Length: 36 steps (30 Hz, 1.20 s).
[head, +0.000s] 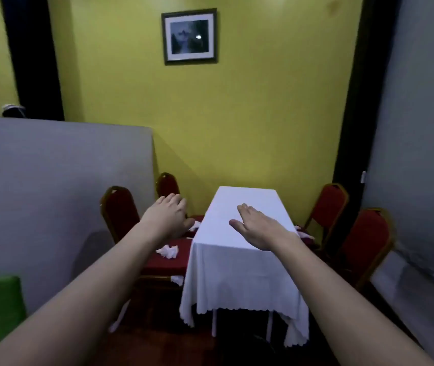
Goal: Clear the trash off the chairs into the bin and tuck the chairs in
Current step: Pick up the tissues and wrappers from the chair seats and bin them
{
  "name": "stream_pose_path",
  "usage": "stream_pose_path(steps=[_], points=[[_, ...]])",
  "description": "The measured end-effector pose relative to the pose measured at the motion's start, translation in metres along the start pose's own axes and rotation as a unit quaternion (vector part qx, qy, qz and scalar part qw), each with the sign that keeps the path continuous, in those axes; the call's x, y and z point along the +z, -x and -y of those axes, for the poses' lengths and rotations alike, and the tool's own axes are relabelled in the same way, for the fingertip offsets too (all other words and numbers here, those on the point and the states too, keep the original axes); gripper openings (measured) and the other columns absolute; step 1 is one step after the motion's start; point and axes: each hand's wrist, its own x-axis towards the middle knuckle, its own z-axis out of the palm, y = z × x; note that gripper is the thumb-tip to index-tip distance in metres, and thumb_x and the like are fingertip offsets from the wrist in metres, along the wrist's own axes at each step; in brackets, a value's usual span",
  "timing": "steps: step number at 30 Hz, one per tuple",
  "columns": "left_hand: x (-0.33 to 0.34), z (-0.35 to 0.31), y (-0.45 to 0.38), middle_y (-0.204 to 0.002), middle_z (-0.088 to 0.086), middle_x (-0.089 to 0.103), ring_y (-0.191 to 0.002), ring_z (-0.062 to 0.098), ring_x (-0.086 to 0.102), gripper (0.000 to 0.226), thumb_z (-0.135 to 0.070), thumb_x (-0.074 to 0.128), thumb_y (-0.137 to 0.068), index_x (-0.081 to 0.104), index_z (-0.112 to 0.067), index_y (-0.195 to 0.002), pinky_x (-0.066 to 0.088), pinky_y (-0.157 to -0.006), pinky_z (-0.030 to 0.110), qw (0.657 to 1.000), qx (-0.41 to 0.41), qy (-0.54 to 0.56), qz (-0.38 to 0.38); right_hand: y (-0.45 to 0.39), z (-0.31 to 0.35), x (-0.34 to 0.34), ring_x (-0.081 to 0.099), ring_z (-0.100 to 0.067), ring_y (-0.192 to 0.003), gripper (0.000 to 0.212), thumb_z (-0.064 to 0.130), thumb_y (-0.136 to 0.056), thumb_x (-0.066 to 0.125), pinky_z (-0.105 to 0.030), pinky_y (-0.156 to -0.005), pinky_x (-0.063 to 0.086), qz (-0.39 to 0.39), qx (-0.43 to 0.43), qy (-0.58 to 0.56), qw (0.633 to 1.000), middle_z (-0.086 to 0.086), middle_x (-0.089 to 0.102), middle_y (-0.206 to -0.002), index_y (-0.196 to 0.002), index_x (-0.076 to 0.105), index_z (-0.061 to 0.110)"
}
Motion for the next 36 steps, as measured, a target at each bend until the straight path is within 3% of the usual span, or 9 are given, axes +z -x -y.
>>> stream_pose_path(steps=[8,10,14,16,19,30,36], points=[[0.101,0.143,0.0,-0.126,0.016,0.052,-0.123,0.032,0.045,0.051,-0.045,0.041,-0.093,0.049,-0.005,-0.123,0.034,-0.104,0.041,0.992,-0.1,-0.022,0.072,-0.136,0.086,0.115,0.031,-0.026,-0.138,0.054,0.041,-0.1,0.033,-0.037,-0.107,0.028,0.071,-0.1,-0.051,0.991,-0.015,0.033,-0.148,-0.14,0.03,0.005],[0.13,0.184,-0.011,-0.129,0.016,0.052,-0.124,0.032,0.045,0.053,-0.047,0.041,-0.092,0.049,-0.006,-0.125,0.034,-0.105,0.041,0.988,-0.118,-0.023,0.094,-0.184,0.104,0.152,0.033,-0.028,-0.137,0.054,0.042,-0.098,0.035,-0.042,-0.107,0.032,0.095,-0.116,-0.064,0.987,-0.017,0.036,-0.146,-0.136,0.033,0.004],[0.18,0.261,-0.046,-0.137,0.017,0.048,-0.129,0.033,0.042,0.056,-0.046,0.04,-0.093,0.044,-0.006,-0.133,0.033,-0.11,0.042,0.98,-0.142,-0.018,0.137,-0.275,0.135,0.203,0.039,-0.029,-0.129,0.055,0.042,-0.099,0.032,-0.038,-0.104,0.031,0.126,-0.126,-0.061,0.982,-0.022,0.041,-0.141,-0.134,0.036,0.0],[0.199,0.293,-0.067,-0.14,0.017,0.046,-0.131,0.032,0.041,0.057,-0.045,0.04,-0.093,0.043,-0.007,-0.135,0.032,-0.112,0.043,0.976,-0.151,-0.02,0.156,-0.314,0.145,0.223,0.033,-0.027,-0.137,0.058,0.043,-0.1,0.031,-0.036,-0.109,0.027,0.134,-0.136,-0.06,0.98,-0.019,0.034,-0.149,-0.141,0.029,0.001],[0.222,0.327,-0.1,-0.138,0.016,0.047,-0.13,0.033,0.042,0.055,-0.044,0.041,-0.093,0.043,-0.007,-0.134,0.033,-0.111,0.043,0.975,-0.15,-0.002,0.165,-0.362,0.151,0.245,0.021,-0.024,-0.145,0.063,0.044,-0.1,0.029,-0.036,-0.116,0.021,0.146,-0.131,-0.056,0.979,-0.014,0.021,-0.157,-0.148,0.019,0.005],[0.333,0.401,-0.225,-0.136,0.012,0.048,-0.127,0.03,0.043,0.055,-0.044,0.043,-0.093,0.042,-0.011,-0.136,0.033,-0.11,0.041,0.979,-0.079,0.016,0.19,-0.516,0.124,0.326,0.018,-0.023,-0.146,0.063,0.043,-0.1,0.026,-0.036,-0.117,0.019,0.176,-0.084,-0.05,0.98,-0.013,0.017,-0.158,-0.149,0.015,0.005],[0.395,0.458,-0.334,-0.13,0.012,0.051,-0.123,0.03,0.046,0.048,-0.04,0.045,-0.092,0.046,-0.01,-0.13,0.034,-0.108,0.04,0.978,-0.055,0.02,0.198,-0.644,0.102,0.383,0.015,-0.025,-0.147,0.062,0.04,-0.101,0.028,-0.034,-0.117,0.016,0.18,-0.061,-0.049,0.981,-0.016,0.015,-0.158,-0.149,0.013,0.003]])
